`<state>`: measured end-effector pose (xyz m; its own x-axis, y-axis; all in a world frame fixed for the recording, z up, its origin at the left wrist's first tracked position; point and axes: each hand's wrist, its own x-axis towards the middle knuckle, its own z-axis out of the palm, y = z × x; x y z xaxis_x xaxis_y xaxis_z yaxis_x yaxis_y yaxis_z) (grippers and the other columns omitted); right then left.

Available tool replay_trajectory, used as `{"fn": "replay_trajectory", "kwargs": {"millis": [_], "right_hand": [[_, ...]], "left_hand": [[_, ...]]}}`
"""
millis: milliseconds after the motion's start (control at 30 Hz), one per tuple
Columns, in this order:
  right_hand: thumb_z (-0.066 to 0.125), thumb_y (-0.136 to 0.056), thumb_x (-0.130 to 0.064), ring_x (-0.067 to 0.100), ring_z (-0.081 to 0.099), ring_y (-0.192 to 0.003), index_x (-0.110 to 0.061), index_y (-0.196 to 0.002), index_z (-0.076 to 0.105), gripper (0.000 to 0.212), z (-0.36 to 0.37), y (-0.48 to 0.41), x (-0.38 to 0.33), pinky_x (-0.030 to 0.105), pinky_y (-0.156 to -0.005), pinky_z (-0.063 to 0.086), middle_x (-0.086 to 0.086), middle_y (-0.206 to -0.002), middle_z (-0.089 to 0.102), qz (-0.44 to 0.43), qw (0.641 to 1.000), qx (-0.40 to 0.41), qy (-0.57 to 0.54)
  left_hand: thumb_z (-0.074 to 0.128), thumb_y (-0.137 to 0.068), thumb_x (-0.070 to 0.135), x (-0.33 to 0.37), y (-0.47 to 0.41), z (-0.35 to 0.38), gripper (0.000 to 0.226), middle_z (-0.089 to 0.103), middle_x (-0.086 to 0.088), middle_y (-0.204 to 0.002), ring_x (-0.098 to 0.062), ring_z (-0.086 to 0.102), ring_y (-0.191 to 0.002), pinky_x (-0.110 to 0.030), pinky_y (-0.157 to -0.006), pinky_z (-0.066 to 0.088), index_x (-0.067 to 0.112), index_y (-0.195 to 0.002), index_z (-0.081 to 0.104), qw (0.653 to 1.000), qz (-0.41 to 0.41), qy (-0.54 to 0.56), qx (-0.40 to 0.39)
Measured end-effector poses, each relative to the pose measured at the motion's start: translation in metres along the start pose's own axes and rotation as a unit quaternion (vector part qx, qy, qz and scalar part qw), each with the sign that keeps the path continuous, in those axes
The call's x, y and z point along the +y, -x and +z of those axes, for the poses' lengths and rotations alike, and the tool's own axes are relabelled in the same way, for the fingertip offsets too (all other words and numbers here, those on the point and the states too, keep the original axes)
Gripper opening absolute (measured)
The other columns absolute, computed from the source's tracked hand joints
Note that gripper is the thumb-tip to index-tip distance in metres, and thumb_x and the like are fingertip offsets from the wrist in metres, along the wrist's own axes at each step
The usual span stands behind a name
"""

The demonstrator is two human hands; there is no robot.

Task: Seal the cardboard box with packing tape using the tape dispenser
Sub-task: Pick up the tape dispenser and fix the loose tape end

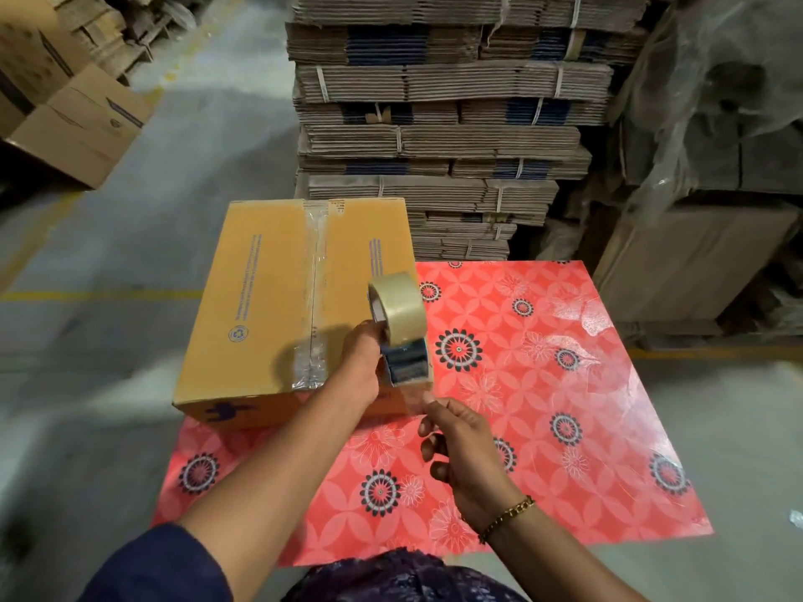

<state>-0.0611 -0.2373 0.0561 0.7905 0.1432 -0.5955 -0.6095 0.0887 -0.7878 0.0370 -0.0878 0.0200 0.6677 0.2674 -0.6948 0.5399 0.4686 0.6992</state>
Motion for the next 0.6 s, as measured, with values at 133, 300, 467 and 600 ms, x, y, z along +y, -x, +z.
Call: {"fn": "replay_trajectory", "kwargs": {"millis": [133, 300, 467, 600], "right_hand": [[0.065, -0.097, -0.032, 0.01, 0.047, -0.047, -0.001, -0.107, 0.066, 0.032, -0.008, -0.016, 0.02, 0.022, -0.043, 0.027, -0.003, -0.062, 0.059, 0.032, 0.999, 0.012, -0.002], [0.065, -0.097, -0.032, 0.009, 0.047, -0.049, -0.002, -0.106, 0.066, 0.032, -0.005, -0.027, 0.027, 0.023, -0.045, 0.027, -0.003, -0.064, 0.058, 0.034, 0.999, 0.006, -0.025], [0.065, -0.097, -0.031, 0.01, 0.047, -0.049, -0.011, -0.096, 0.068, 0.02, -0.003, -0.028, 0.036, 0.022, -0.045, 0.027, -0.002, -0.065, 0.057, 0.053, 0.998, 0.001, -0.038], [0.064, -0.098, -0.031, 0.01, 0.049, -0.05, -0.01, -0.099, 0.069, 0.021, -0.001, -0.03, 0.042, 0.022, -0.044, 0.031, -0.002, -0.065, 0.057, 0.064, 0.997, 0.0, -0.048]], "left_hand": [[0.068, -0.084, 0.013, 0.007, -0.002, 0.0, 0.009, 0.07, -0.003, -0.067, -0.023, 0.063, -0.067, -0.037, -0.069, 0.057, 0.018, -0.077, 0.067, 0.996, 0.022, -0.081, 0.011], [0.077, -0.082, 0.013, 0.01, -0.025, -0.002, 0.018, 0.078, -0.007, -0.102, -0.028, 0.071, -0.092, -0.038, -0.085, 0.058, 0.027, -0.093, 0.071, 0.965, 0.118, -0.229, 0.05], [0.067, -0.088, 0.036, -0.001, -0.045, -0.023, 0.026, 0.064, -0.008, -0.116, -0.032, 0.051, -0.109, -0.041, -0.091, 0.041, 0.017, -0.105, 0.071, 0.785, 0.258, -0.544, 0.143], [0.071, -0.079, 0.018, -0.004, -0.046, -0.033, 0.05, 0.055, -0.007, -0.127, -0.032, 0.041, -0.12, -0.041, -0.092, 0.028, 0.018, -0.125, 0.052, 0.754, 0.327, -0.551, 0.147]]}}
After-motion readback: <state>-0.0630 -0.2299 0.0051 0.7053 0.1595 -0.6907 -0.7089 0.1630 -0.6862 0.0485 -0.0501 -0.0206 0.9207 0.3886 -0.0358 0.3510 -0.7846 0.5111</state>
